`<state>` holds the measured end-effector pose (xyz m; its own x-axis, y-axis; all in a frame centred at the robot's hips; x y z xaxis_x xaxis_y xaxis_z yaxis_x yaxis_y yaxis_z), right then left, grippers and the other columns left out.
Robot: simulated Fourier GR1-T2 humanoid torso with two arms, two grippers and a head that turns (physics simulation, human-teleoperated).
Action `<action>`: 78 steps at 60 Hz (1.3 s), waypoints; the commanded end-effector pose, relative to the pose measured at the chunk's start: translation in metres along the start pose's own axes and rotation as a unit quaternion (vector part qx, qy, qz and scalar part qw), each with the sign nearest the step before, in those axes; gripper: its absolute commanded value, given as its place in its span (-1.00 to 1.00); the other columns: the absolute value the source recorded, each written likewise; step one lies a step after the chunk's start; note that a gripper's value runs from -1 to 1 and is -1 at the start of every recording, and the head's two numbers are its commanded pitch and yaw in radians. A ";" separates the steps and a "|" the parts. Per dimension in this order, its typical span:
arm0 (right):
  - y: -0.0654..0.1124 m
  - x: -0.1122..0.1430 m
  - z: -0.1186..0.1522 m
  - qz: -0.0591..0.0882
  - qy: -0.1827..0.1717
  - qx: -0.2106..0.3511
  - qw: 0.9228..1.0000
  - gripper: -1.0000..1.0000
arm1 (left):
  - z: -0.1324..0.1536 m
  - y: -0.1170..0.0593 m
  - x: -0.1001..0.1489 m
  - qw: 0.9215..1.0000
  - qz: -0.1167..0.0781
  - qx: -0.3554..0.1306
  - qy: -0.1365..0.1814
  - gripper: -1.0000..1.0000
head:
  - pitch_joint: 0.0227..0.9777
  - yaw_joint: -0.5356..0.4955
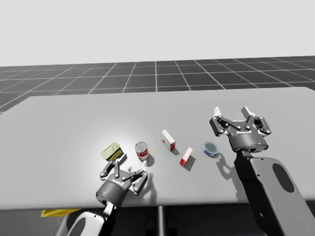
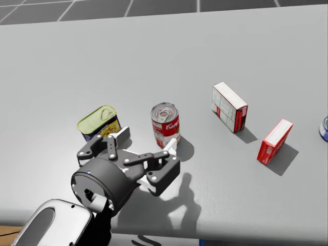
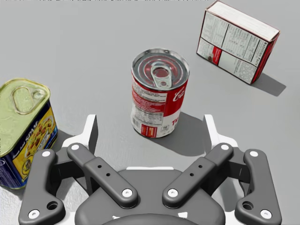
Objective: Grasp the soup can and hold it up.
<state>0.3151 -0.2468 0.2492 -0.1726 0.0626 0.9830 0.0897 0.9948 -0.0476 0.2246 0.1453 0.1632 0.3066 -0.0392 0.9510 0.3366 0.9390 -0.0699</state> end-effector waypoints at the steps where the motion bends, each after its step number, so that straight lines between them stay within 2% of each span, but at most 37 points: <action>1: 0.000 0.001 0.000 -0.006 0.003 0.000 1.000 -1.00 | -0.023 -0.003 0.003 1.000 -0.005 0.008 0.007 -1.00 | 0.72 0.31; 5: 0.000 0.001 0.000 -0.009 0.005 0.000 1.000 -1.00 | -0.031 -0.005 0.004 1.000 -0.009 0.014 0.009 -1.00 | 0.72 0.31; 18: -0.001 0.002 0.000 -0.015 0.007 -0.001 1.000 -1.00 | -0.057 -0.005 0.006 0.999 0.013 0.030 0.035 -1.00 | 0.72 0.30; 22: -0.001 0.002 0.000 -0.015 0.007 -0.001 1.000 -1.00 | -0.064 -0.005 0.004 0.999 0.014 0.035 0.039 -1.00 | 0.72 0.29; 37: -0.002 0.002 0.000 -0.017 0.008 0.000 1.000 -1.00 | -0.070 -0.005 0.002 0.998 0.018 0.026 0.052 -1.00 | 0.72 0.29; 38: -0.002 0.002 0.000 -0.017 0.008 0.000 1.000 -1.00 | -0.069 -0.006 0.001 0.998 0.015 0.027 0.054 -0.64 | 0.71 0.29; 39: -0.002 0.002 0.000 -0.017 0.008 0.000 1.000 -1.00 | -0.069 -0.007 0.001 0.998 0.013 0.027 0.055 -0.14 | 0.71 0.29; 40: -0.002 0.002 0.000 -0.017 0.009 0.000 1.000 -1.00 | -0.068 -0.007 0.000 0.998 0.014 0.023 0.055 0.26 | 0.71 0.29; 41: -0.002 0.002 0.000 -0.017 0.009 0.000 1.000 -1.00 | -0.067 -0.008 0.000 0.998 0.014 0.020 0.057 0.90 | 0.70 0.29; 44: -0.002 0.002 0.000 -0.017 0.008 0.000 1.000 -1.00 | -0.066 -0.010 -0.001 0.998 0.008 0.020 0.055 0.99 | 0.68 0.29; 52: -0.002 0.002 0.000 -0.016 0.008 -0.001 1.000 -1.00 | -0.065 -0.012 0.000 0.999 0.003 0.017 0.050 0.93 | 0.53 0.29; 63: -0.003 0.001 0.000 -0.016 0.010 -0.003 1.000 -1.00 | -0.064 -0.013 -0.001 0.999 -0.001 0.011 0.052 0.94 | 0.20 0.31; 68: -0.003 0.001 0.000 -0.017 0.010 -0.003 1.000 -1.00 | -0.065 -0.014 -0.002 0.999 -0.006 0.013 0.050 0.87 | 0.07 0.32; 78: -0.004 0.000 0.000 -0.016 0.010 -0.003 1.000 -1.00 | -0.065 -0.014 -0.003 0.999 -0.007 0.011 0.050 0.84 | -0.05 0.33</action>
<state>0.3148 -0.2498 0.2501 -0.1569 0.0285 0.9872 0.0900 0.9958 -0.0145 0.2805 0.1149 0.1500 0.3739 -0.0590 0.9256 0.2383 0.9706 -0.0344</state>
